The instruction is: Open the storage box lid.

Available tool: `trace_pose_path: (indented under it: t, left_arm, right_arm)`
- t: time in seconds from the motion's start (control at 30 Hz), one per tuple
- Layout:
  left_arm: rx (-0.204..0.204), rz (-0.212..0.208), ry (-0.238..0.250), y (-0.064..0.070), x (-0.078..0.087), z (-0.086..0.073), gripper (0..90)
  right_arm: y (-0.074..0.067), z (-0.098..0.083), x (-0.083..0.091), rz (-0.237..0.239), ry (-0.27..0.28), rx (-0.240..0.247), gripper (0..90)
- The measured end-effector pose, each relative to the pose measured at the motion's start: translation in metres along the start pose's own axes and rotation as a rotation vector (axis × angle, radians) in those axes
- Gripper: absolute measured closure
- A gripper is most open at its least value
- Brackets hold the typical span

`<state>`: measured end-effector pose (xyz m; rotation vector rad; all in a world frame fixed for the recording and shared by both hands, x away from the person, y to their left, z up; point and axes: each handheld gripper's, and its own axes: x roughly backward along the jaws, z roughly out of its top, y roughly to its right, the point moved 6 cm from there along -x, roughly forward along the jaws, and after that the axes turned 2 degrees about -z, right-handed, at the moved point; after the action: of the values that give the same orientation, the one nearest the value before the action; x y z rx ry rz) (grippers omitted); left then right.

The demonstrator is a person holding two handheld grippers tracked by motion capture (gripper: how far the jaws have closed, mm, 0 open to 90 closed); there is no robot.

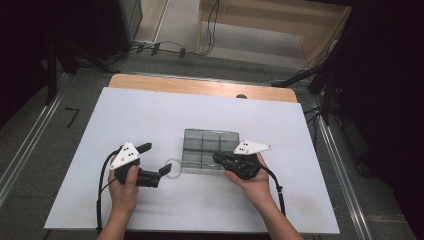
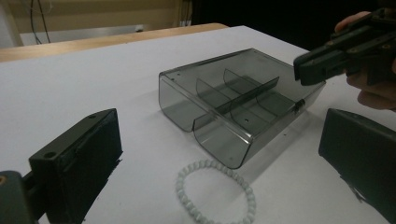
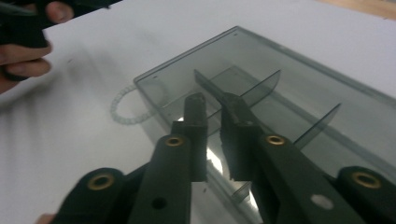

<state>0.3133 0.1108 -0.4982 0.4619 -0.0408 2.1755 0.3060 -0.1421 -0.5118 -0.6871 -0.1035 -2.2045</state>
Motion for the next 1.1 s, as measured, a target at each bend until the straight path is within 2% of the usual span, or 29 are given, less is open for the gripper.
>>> trace_pose_path:
  t: [0.03, 0.13, 0.23, 0.4, 0.5, 0.87, 1.1]
  left_arm:
    - [0.0, -0.003, -0.001, 0.001, -0.002, 0.001, 0.0]
    - [-0.008, -0.017, -0.01, 0.003, -0.008, -0.001, 0.0]
    - [0.0, -0.044, -0.032, 0.008, -0.015, -0.01, 0.0]
    - [0.021, -0.063, -0.035, 0.013, -0.017, -0.013, 0.0]
    - [0.024, -0.092, -0.046, 0.018, -0.017, -0.015, 0.0]
    - [0.048, -0.074, -0.06, 0.016, -0.014, -0.021, 0.1]
    - [0.052, -0.083, -0.068, 0.017, -0.015, -0.022, 0.4]
  right_arm:
    - [-0.003, -0.004, 0.0, 0.02, -0.01, 0.002, 87.6]
    - [-0.007, -0.012, -0.001, 0.042, -0.026, 0.003, 88.1]
    - [-0.011, -0.02, -0.005, 0.057, -0.052, 0.006, 88.2]
    - [-0.014, -0.029, -0.011, 0.072, -0.076, -0.001, 88.2]
    - [-0.015, -0.033, -0.015, 0.073, -0.088, -0.002, 88.2]
    - [-0.015, -0.04, -0.022, 0.041, -0.136, -0.015, 88.2]
    - [-0.011, -0.043, -0.025, 0.021, -0.169, -0.032, 88.2]
